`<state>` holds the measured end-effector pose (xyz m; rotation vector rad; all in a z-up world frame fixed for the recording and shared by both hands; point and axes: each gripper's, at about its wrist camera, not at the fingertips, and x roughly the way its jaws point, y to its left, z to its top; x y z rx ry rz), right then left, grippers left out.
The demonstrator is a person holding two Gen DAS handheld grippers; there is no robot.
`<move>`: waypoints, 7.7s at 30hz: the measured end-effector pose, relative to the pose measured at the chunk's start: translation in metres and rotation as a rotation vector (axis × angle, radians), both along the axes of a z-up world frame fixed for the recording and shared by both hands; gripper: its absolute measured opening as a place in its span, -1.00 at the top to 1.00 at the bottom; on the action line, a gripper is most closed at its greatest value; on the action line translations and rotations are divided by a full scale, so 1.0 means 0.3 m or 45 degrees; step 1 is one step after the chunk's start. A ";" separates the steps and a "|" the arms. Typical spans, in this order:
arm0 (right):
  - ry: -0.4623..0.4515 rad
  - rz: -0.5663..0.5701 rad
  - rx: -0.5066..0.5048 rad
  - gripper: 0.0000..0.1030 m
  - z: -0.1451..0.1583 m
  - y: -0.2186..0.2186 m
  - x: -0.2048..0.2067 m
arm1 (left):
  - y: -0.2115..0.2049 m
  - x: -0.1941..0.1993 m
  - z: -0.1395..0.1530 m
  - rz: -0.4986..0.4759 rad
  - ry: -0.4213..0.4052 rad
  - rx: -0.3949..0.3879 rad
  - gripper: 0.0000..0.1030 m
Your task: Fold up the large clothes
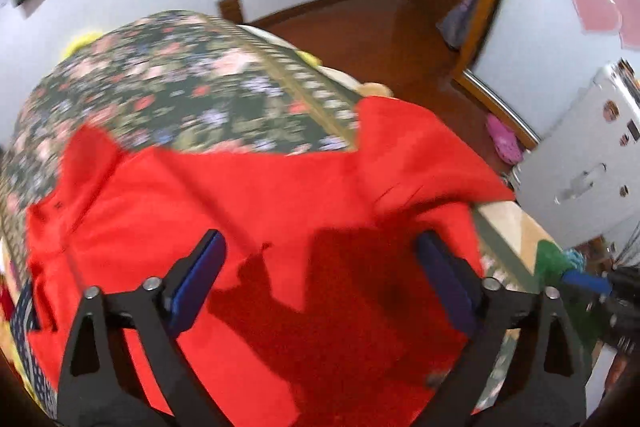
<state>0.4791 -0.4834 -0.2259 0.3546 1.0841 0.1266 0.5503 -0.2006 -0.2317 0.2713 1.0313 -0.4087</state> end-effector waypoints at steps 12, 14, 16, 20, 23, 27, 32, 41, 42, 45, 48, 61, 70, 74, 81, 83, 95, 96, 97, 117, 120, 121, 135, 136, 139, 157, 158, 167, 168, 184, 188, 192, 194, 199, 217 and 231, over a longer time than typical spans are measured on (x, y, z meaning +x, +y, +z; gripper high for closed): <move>0.017 0.069 -0.007 0.82 -0.030 0.081 0.007 | -0.111 -0.013 0.084 -0.023 -0.099 -0.074 0.89; 0.016 0.083 0.002 0.82 -0.020 0.099 0.008 | -0.098 -0.065 0.158 -0.042 -0.160 -0.093 0.90; 0.009 0.092 0.020 0.82 -0.004 0.121 0.010 | -0.063 -0.120 0.233 -0.048 -0.220 -0.112 0.89; -0.026 0.135 0.069 0.82 0.046 0.193 0.018 | 0.058 -0.191 0.309 0.011 -0.262 -0.159 0.90; -0.064 0.196 0.095 0.82 0.084 0.272 0.032 | 0.180 -0.207 0.287 0.093 -0.211 -0.185 0.90; -0.031 0.262 0.063 0.82 0.053 0.415 0.101 | 0.320 -0.238 0.192 0.187 -0.170 -0.116 0.90; 0.061 0.264 0.039 0.82 -0.017 0.501 0.134 | 0.491 -0.250 -0.031 0.261 0.036 -0.064 0.89; 0.029 0.241 -0.134 0.82 0.019 0.398 0.026 | 0.428 -0.334 -0.076 0.081 -0.023 0.200 -0.38; 0.019 0.235 -0.161 0.82 0.031 0.367 0.007 | 0.405 -0.347 -0.049 0.044 -0.045 0.202 -0.41; -0.008 0.215 -0.185 0.82 0.059 0.300 -0.046 | 0.326 -0.379 0.022 -0.042 -0.135 0.220 -0.63; -0.030 0.187 -0.160 0.82 0.077 0.250 -0.078 | 0.223 -0.383 0.078 -0.115 -0.233 0.209 -0.84; -0.045 0.106 -0.128 0.82 0.070 0.140 -0.085 | -0.153 -0.216 -0.141 -0.331 -0.185 0.409 -0.85; 0.001 0.062 -0.102 0.82 0.028 0.145 -0.059 | -0.147 -0.113 -0.126 -0.207 -0.105 0.187 0.70; -0.010 0.089 -0.109 0.82 0.051 0.186 -0.064 | -0.082 -0.128 -0.025 -0.170 -0.125 0.052 0.88; -0.055 0.195 -0.141 0.82 0.120 0.323 -0.042 | 0.220 -0.200 0.281 -0.029 -0.269 -0.201 0.88; -0.069 0.235 -0.136 0.82 0.139 0.376 -0.019 | 0.338 -0.213 0.336 0.037 -0.294 -0.241 0.88; 0.010 0.489 -0.623 0.82 -0.060 0.755 0.242 | 0.958 -0.360 0.201 0.427 -0.216 -0.251 0.88; -0.029 0.503 -0.657 0.82 -0.063 0.762 0.235 | 0.991 -0.373 0.170 0.448 -0.193 -0.252 0.88; -0.042 0.504 -0.681 0.82 -0.061 0.763 0.229 | 1.019 -0.386 0.140 0.468 -0.177 -0.246 0.88; -0.119 0.369 -0.948 -0.78 -0.054 0.696 0.202 | 1.315 -0.551 -0.193 0.743 0.084 -0.307 0.66; -0.063 0.341 -0.777 -0.78 -0.035 0.622 0.208 | 1.364 -0.578 -0.250 0.776 0.161 -0.325 0.46; -0.059 0.341 -0.767 -0.78 -0.035 0.614 0.206 | 1.373 -0.589 -0.250 0.784 0.157 -0.317 0.37; -0.107 0.511 -0.532 -0.78 0.054 0.783 0.172 | 1.479 -0.509 -0.127 0.838 0.101 -0.430 -0.23; -0.093 0.534 -0.513 -0.78 0.045 0.802 0.174 | 1.477 -0.488 -0.141 0.835 0.113 -0.436 -0.21; -0.042 0.584 -0.509 -0.78 0.001 0.849 0.171 | 1.451 -0.438 -0.170 0.833 0.087 -0.350 0.14; 0.024 0.632 -0.619 -0.84 -0.097 0.886 0.170 | 1.482 -0.535 -0.222 0.880 0.100 -0.183 0.89; 0.029 0.631 -0.619 -0.84 -0.097 0.886 0.171 | 1.471 -0.536 -0.232 0.867 0.118 -0.163 0.84; 0.023 0.613 -0.504 -0.84 -0.008 0.875 0.180 | 1.390 -0.585 -0.118 0.709 0.020 -0.040 0.13; 0.004 0.611 -0.484 -0.84 0.018 0.877 0.181 | 1.382 -0.586 -0.091 0.692 -0.004 -0.026 0.08; -0.293 0.623 -0.419 -0.84 0.272 0.990 0.366 | 1.323 -0.269 0.158 0.592 -0.170 -0.120 -0.12; -0.313 0.625 -0.436 -0.84 0.252 1.023 0.471 | 1.322 -0.126 0.119 0.580 -0.137 -0.139 -0.12; -0.255 0.618 -0.505 -0.84 0.170 1.060 0.620 | 1.333 0.011 0.044 0.599 -0.076 -0.106 -0.12; -0.216 0.628 -0.489 -0.84 0.131 1.070 0.680 | 1.346 0.067 0.007 0.608 -0.050 -0.118 -0.12; -0.087 0.639 -0.358 -0.84 0.034 1.091 0.832 | 1.366 0.184 -0.071 0.615 0.017 -0.161 -0.12; -0.156 0.721 -0.157 0.84 -0.057 1.176 0.868 | 1.209 0.245 -0.141 0.527 -0.075 -0.080 0.91; -0.397 0.739 -0.159 0.91 0.275 1.127 0.486 | 1.228 -0.114 0.180 0.497 -0.235 -0.050 0.95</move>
